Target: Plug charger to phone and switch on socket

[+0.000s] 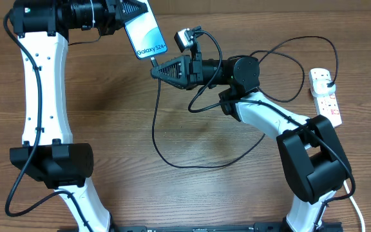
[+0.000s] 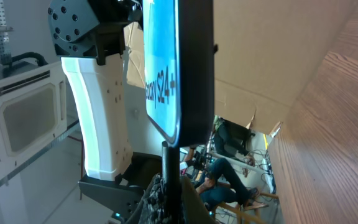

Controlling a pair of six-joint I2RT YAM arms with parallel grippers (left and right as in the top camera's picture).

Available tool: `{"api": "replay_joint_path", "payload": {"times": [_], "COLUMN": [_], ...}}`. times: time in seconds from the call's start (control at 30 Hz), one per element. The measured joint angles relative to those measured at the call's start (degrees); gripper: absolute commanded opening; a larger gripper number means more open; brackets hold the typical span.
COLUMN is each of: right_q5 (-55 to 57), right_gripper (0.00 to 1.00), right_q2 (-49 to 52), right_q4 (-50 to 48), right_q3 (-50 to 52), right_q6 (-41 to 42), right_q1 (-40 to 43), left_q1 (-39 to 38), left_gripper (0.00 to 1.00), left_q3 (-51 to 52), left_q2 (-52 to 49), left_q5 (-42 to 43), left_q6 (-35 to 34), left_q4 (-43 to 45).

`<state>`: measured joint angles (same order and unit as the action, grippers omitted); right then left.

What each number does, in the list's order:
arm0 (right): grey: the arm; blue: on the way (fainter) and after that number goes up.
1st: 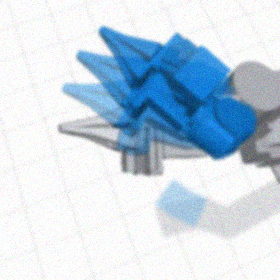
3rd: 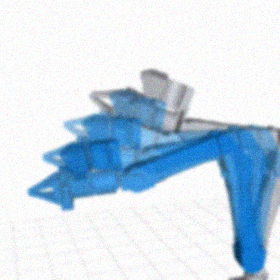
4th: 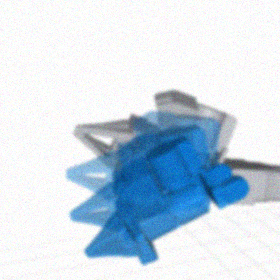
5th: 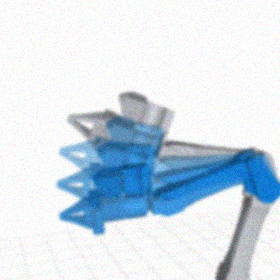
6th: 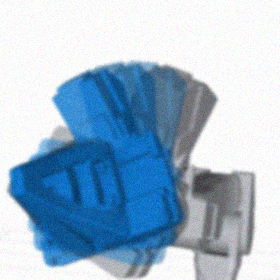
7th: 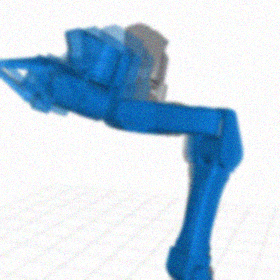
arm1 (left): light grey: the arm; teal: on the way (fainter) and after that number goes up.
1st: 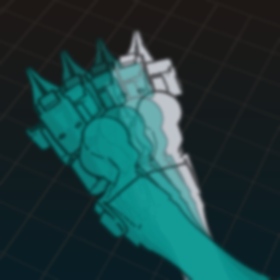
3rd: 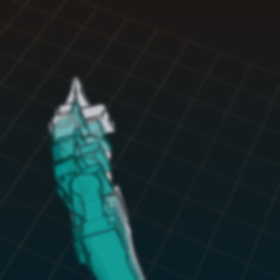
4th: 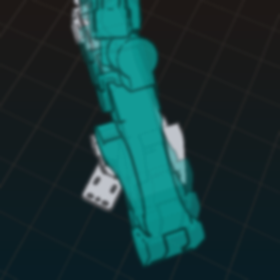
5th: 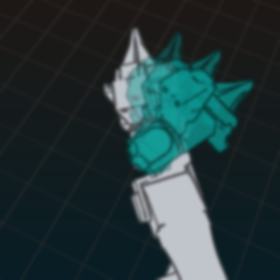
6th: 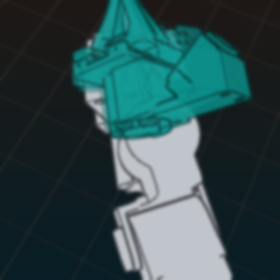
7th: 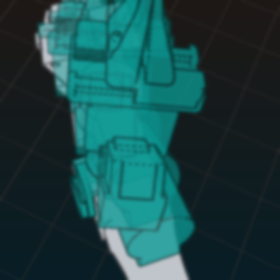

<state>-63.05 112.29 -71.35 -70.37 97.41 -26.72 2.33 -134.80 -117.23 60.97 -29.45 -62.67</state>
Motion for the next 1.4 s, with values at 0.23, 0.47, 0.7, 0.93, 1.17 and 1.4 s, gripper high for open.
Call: {"api": "replay_joint_path", "payload": {"times": [0.23,0.47,0.7,0.93,1.17,1.4], "right_q5": [0.0,-0.1,-0.5,-0.5,0.1,0.5], "right_gripper": [0.04,0.04,0.04,0.04,0.04,0.04], "right_q2": [0.0,0.0,0.0,0.0,0.0,0.0], "right_q4": [0.1,0.1,0.0,0.0,0.0,0.0], "right_q3": [0.0,0.0,0.0,0.0,0.0,0.0], "right_q6": [0.0,0.0,0.0,0.0,0.0,0.0], "right_q1": [0.1,0.2,0.9,0.9,0.9,0.9], "left_q1": [0.0,0.0,0.0,0.0,-0.1,-0.1], "left_gripper": [0.04,0.04,0.04,0.04,0.04,0.04], "left_q3": [0.0,0.0,0.0,0.0,0.0,0.0], "left_q2": [0.0,0.0,0.0,0.0,0.0,0.0], "left_q5": [-0.2,-0.2,-0.6,-0.6,-0.4,-0.4], "left_q6": [0.0,0.0,0.0,0.0,0.0,0.0], "left_q4": [0.0,0.0,0.1,0.1,0.1,0.2]}}
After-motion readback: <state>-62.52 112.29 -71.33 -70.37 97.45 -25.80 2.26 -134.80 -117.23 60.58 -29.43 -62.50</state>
